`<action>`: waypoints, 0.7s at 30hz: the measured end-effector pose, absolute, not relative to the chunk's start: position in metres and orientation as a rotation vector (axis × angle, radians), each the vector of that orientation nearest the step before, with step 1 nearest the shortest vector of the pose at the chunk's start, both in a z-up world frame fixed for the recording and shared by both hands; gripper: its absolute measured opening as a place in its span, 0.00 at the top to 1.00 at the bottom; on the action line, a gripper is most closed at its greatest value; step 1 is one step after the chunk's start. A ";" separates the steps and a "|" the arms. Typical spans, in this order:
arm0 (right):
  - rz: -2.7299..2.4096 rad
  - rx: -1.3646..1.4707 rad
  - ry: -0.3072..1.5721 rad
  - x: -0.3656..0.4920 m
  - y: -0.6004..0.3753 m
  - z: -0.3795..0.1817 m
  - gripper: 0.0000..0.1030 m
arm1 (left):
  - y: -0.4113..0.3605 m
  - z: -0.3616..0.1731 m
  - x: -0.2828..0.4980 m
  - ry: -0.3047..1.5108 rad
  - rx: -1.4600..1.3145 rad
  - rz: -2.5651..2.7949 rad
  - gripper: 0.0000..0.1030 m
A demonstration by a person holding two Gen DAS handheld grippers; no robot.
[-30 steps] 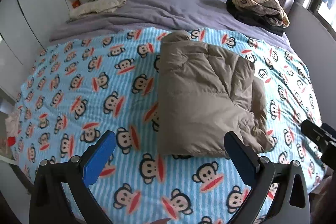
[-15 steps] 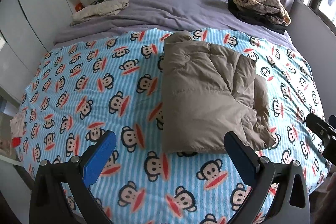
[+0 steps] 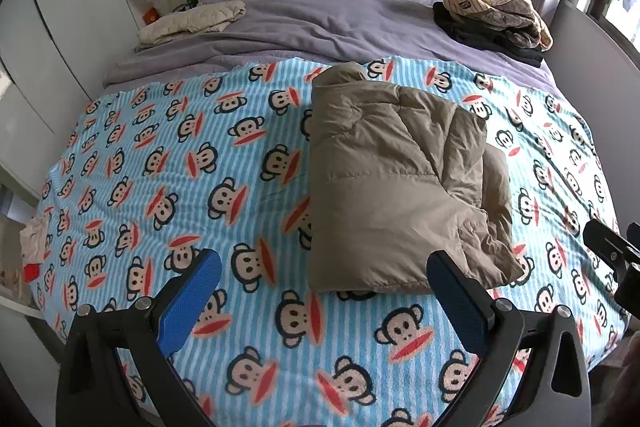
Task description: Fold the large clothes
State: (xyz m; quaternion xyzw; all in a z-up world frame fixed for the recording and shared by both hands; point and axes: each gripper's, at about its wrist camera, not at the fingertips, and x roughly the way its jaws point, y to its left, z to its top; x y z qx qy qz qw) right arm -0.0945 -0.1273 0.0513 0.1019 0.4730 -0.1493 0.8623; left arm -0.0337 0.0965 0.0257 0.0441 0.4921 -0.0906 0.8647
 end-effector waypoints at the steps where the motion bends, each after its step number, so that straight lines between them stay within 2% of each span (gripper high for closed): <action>1: -0.313 0.214 0.992 -0.095 -0.127 0.051 0.00 | 0.097 0.025 -0.034 1.032 0.093 -0.189 0.00; 21: -0.318 0.216 0.992 -0.092 -0.126 0.049 0.00 | 0.097 0.025 -0.031 1.032 0.095 -0.189 0.00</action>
